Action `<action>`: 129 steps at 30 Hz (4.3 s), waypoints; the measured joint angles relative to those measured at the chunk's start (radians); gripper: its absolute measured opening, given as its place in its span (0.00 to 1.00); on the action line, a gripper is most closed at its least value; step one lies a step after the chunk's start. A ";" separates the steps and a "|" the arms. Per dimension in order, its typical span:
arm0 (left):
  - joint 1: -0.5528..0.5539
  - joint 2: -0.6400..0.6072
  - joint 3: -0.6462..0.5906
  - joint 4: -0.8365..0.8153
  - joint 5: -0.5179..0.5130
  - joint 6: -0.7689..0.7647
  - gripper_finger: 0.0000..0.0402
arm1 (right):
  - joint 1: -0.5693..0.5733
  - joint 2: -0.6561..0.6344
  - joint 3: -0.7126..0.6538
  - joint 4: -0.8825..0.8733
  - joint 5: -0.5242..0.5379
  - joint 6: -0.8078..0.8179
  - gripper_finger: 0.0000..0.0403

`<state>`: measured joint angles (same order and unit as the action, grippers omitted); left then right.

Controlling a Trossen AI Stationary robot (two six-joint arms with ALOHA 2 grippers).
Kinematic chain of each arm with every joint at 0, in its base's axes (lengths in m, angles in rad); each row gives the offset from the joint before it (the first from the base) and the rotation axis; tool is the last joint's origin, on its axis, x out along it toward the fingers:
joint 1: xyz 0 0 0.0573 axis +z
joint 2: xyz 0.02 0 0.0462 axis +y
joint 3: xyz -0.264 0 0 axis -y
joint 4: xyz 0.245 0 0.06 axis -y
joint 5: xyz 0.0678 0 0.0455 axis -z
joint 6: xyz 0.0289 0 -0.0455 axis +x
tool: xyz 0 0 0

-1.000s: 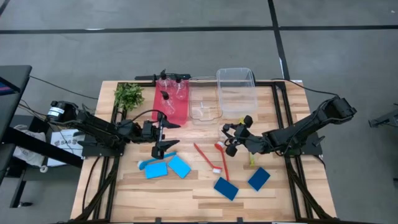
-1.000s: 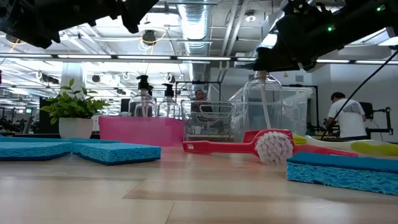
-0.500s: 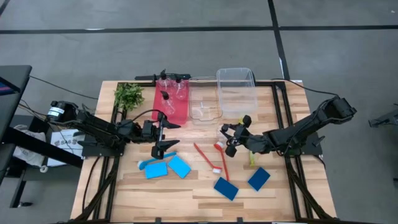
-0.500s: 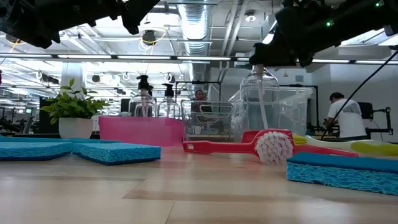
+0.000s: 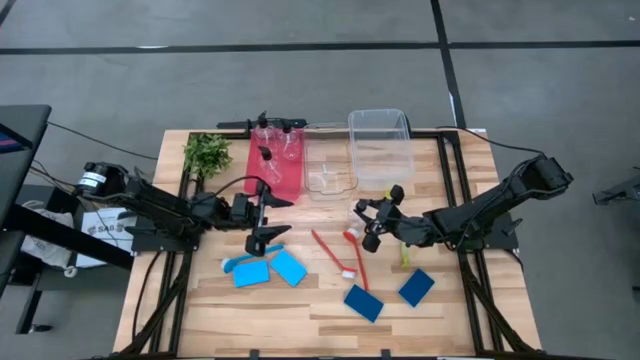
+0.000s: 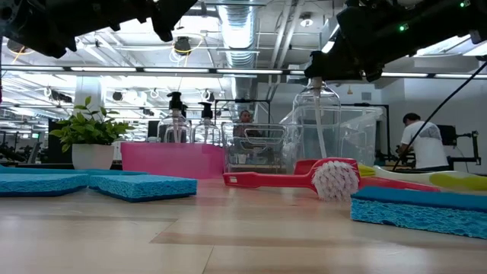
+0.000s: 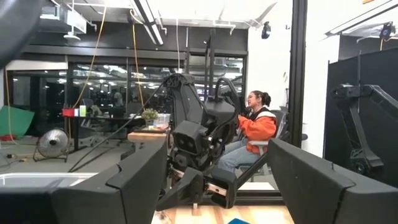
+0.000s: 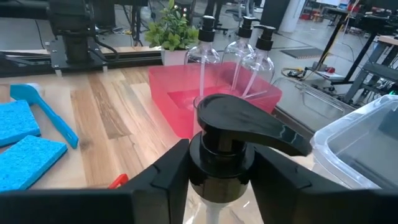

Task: Pick & Place Kitchen Sink Supplies
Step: Put the transparent soap dispenser into the red bin

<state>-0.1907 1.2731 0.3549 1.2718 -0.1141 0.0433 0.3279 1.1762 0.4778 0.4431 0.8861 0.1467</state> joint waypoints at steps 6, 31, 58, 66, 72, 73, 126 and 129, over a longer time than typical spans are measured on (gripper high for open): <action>0.000 0.098 0.063 0.000 0.001 -0.003 0.70 | 0.000 0.000 0.000 0.012 -0.029 0.000 0.35; 0.006 0.619 0.455 -0.019 0.010 -0.020 0.70 | 0.000 0.000 0.000 0.051 -0.106 0.000 0.36; 0.030 0.653 0.481 -0.073 -0.121 -0.026 0.70 | 0.012 0.000 0.000 0.063 -0.134 -0.041 0.14; 0.030 0.653 0.481 -0.088 -0.121 -0.022 0.70 | 0.012 0.000 0.000 0.059 -0.133 -0.044 0.14; 0.030 0.651 0.481 -0.160 -0.122 -0.022 0.70 | 0.012 0.001 0.000 0.055 -0.129 -0.045 0.14; 0.030 0.651 0.481 -0.181 -0.126 -0.022 0.70 | 0.012 0.001 0.000 0.058 -0.129 -0.045 0.14; -0.001 -0.138 0.290 -1.093 -0.180 -0.288 0.70 | -0.221 0.405 0.669 -1.138 -0.718 0.439 0.56; -0.001 -0.165 0.267 -1.082 -0.181 -0.288 0.70 | -0.226 0.444 0.699 -1.205 -0.726 0.439 0.56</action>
<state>-0.1917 1.1086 0.6218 0.1898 -0.2948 -0.2447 0.1022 1.6202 1.1767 -0.7618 0.1603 0.5853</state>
